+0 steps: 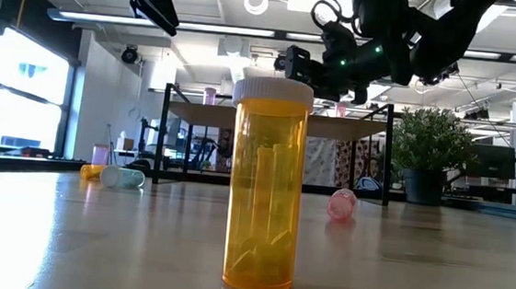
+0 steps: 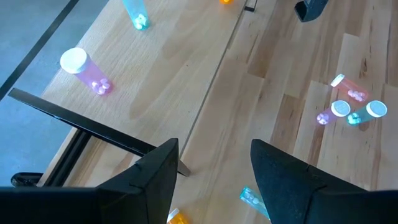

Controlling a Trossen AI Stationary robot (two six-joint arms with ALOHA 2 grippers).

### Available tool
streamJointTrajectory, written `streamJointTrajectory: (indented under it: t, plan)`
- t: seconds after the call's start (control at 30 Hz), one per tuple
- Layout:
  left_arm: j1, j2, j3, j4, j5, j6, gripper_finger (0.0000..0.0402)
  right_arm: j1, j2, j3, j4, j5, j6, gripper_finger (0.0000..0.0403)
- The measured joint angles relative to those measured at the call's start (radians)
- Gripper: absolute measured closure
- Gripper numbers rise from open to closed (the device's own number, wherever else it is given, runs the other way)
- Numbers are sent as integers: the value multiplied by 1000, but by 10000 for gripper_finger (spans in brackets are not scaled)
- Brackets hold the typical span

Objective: Pick and place medicine bottles onto shelf by color
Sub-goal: Put the middle right yellow pill bottle on the shelf

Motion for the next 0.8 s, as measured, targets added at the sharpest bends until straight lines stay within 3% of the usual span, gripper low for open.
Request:
streamJointTrajectory:
  t: [0.47, 0.8]
  plan:
    - [0, 0, 0, 0, 0, 0, 209, -28, 13, 0, -19, 2, 0, 302]
    - [0, 0, 0, 0, 0, 0, 209, -27, 14, -1, -36, 51, 0, 257]
